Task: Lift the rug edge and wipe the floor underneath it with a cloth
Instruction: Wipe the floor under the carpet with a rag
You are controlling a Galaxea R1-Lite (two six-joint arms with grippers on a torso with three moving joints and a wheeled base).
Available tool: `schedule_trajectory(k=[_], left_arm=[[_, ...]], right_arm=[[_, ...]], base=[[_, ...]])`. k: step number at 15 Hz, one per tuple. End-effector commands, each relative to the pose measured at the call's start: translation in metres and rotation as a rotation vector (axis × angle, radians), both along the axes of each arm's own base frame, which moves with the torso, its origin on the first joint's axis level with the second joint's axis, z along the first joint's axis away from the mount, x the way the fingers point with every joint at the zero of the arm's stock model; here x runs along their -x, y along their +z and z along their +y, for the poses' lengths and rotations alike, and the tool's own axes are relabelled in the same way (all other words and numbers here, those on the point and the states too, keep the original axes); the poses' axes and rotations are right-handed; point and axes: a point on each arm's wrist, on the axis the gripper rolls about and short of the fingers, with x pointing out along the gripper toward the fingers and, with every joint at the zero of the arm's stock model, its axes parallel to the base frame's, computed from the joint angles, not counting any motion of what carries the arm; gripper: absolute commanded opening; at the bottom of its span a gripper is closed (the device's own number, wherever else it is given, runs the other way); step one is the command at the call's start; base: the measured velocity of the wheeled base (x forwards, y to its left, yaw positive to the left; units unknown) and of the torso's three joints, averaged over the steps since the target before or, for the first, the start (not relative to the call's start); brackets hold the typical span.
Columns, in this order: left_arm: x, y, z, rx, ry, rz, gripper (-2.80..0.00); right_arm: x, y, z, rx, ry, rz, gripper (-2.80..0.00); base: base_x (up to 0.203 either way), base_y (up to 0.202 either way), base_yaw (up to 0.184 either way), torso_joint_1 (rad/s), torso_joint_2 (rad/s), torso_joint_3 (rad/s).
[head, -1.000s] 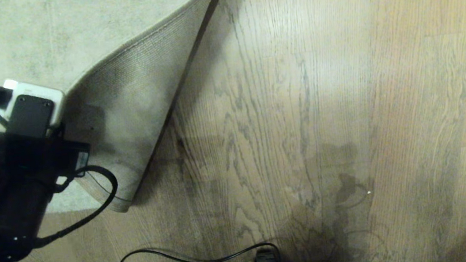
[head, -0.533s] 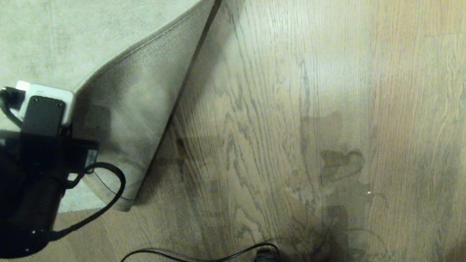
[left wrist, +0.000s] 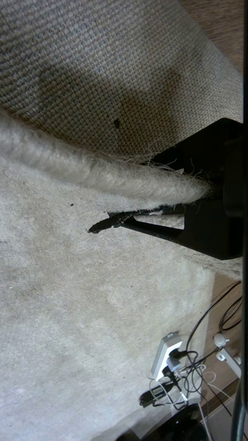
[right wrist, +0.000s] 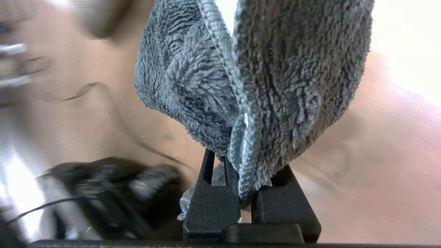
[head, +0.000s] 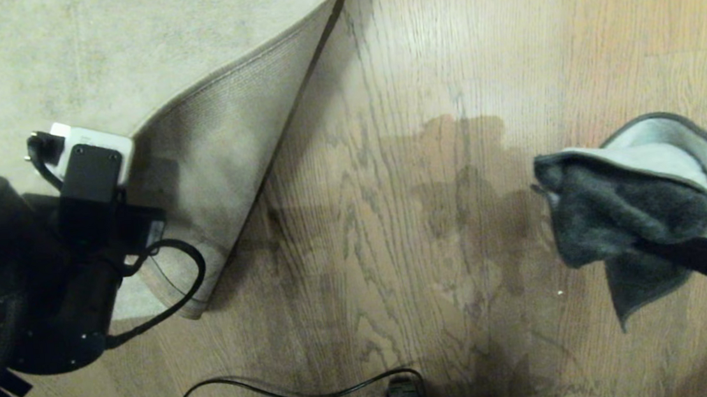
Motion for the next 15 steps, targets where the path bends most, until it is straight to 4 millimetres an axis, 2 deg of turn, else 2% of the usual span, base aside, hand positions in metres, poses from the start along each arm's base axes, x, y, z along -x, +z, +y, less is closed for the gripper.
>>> schedule_trajectory(k=[1,4,8,11,15], left_arm=[[-0.004,-0.003,-0.001,-0.005,0.009,0.009,-2.8],[-0.005,-0.003,0.004,-0.001,0.035,0.001,-2.8],[-0.012,-0.004,0.011,0.005,0.074,-0.013,-2.8],[-0.015,-0.007,0.011,0.006,0.106,-0.004,-2.8],[-0.02,-0.01,0.01,0.01,0.126,0.006,-2.8]], right_arm=[[-0.035,-0.018,0.054,0.069,0.134,0.106,-2.8],[-0.056,-0.036,0.108,0.075,0.173,0.086,-2.8],[-0.067,-0.064,0.17,-0.012,0.1,0.074,-2.8],[-0.077,-0.073,0.195,-0.064,0.067,0.088,-2.8],[-0.083,-0.085,0.214,-0.13,0.066,0.177,-2.8]], base=[[0.0,0.0,0.0,0.0,0.0,0.0],[0.0,0.0,0.0,0.0,0.0,0.0],[0.0,0.0,0.0,0.0,0.0,0.0],[0.0,0.0,0.0,0.0,0.0,0.0],[0.0,0.0,0.0,0.0,0.0,0.0]])
